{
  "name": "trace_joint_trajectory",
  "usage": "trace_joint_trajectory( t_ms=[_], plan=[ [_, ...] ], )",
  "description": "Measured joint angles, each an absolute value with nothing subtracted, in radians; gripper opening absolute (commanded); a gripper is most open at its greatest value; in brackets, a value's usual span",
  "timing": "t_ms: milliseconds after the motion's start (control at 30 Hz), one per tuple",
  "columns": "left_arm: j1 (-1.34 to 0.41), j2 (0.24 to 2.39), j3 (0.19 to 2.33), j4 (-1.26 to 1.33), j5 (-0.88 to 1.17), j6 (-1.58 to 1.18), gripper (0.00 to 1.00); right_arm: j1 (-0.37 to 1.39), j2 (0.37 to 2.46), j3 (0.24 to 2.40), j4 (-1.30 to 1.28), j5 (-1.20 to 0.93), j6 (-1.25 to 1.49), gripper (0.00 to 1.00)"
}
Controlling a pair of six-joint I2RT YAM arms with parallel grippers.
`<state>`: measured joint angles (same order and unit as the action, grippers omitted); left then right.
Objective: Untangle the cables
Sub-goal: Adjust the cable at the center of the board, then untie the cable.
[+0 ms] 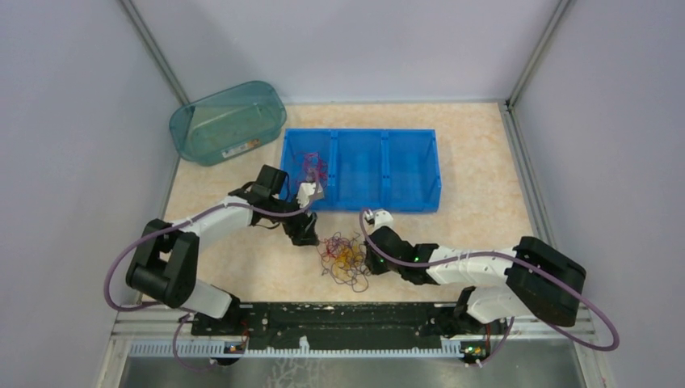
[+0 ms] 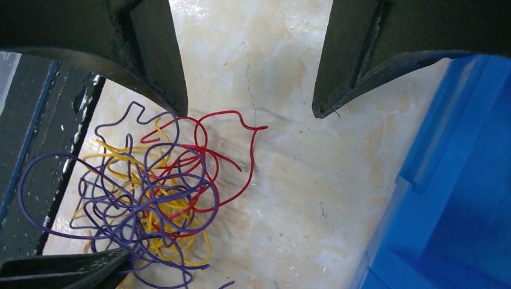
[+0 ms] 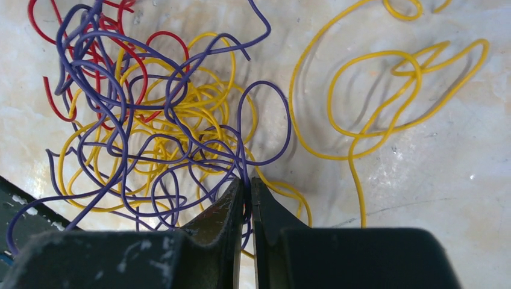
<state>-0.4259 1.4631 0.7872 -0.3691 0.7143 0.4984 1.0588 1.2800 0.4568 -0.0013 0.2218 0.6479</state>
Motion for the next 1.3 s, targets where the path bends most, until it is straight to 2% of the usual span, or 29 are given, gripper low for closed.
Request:
trace_joint_trajectory(
  t_ms=[167,467,800,1033,1067,1200,1233,1300],
  plan=[
    [-0.459,1.486,0.786,-0.326,0.651,0.377,0.86,1.059,1.26,0.447,-0.007,0.243,0.666,0.1],
    [-0.555,1.482,0.761,-0.243,0.448,0.311,0.69,1.059,1.234,0.439,-0.012,0.269,0.692,0.09],
    [-0.557,1.437,0.705,-0.234,0.412,0.353,0.56,1.059,1.209,0.438,-0.015,0.28,0.709,0.08],
    [-0.566,1.483,0.706,-0.201,0.41,0.356,0.39,1.059,1.17,0.434,-0.026,0.291,0.719,0.08],
    [-0.567,1.499,0.706,-0.197,0.411,0.356,0.35,1.059,1.158,0.43,-0.03,0.293,0.723,0.08],
    [-0.567,1.516,0.717,-0.187,0.408,0.36,0.06,1.059,1.127,0.413,-0.036,0.298,0.738,0.15],
    [-0.567,1.515,0.719,-0.191,0.407,0.365,0.01,1.059,1.121,0.411,-0.041,0.298,0.741,0.18],
    [-0.567,1.512,0.728,-0.205,0.407,0.376,0.0,1.059,1.106,0.407,-0.045,0.3,0.745,0.22]
  ],
)
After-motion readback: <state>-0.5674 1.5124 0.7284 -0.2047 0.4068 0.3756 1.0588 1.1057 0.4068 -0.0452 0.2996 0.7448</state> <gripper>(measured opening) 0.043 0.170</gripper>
